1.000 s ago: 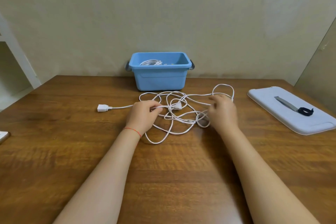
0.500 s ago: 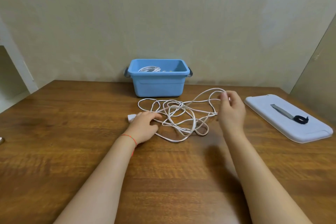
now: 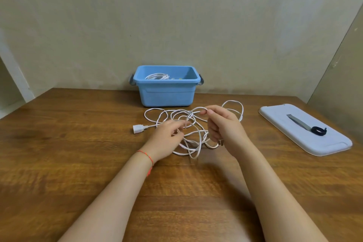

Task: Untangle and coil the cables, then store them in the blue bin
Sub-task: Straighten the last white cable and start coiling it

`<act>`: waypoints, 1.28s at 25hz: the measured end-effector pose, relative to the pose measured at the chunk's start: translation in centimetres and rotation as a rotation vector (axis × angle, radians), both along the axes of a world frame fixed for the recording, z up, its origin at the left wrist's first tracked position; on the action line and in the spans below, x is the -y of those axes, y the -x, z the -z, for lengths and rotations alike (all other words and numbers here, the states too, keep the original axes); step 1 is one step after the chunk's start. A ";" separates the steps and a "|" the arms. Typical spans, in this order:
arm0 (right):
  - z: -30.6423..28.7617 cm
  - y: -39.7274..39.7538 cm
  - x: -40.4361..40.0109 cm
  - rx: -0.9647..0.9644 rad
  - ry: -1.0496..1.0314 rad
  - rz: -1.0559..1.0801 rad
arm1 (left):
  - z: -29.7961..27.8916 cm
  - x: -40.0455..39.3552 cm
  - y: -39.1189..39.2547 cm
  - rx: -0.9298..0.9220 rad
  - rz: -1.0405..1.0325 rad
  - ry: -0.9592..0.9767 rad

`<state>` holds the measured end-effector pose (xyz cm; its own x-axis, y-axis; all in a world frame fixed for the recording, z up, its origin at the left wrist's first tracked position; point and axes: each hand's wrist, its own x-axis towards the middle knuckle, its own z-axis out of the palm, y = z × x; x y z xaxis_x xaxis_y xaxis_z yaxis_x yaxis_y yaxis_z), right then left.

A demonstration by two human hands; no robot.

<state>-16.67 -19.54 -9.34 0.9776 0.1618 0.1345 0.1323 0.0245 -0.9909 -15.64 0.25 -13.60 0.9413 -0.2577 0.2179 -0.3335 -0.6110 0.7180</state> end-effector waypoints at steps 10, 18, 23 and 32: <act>0.4 -3.3 5.1 -0.299 -0.888 0.483 | -2.0 -5.0 -3.1 0.126 -0.611 -0.452; -1.9 -3.1 1.7 -0.241 -0.014 0.497 | -9.8 -1.3 -0.4 0.091 -0.186 0.042; -4.4 -1.0 0.6 0.080 0.580 0.610 | -11.0 0.9 1.2 0.023 -0.156 -0.039; -4.4 2.5 -2.3 0.092 0.569 -0.079 | -9.9 1.5 1.8 -0.446 0.024 0.583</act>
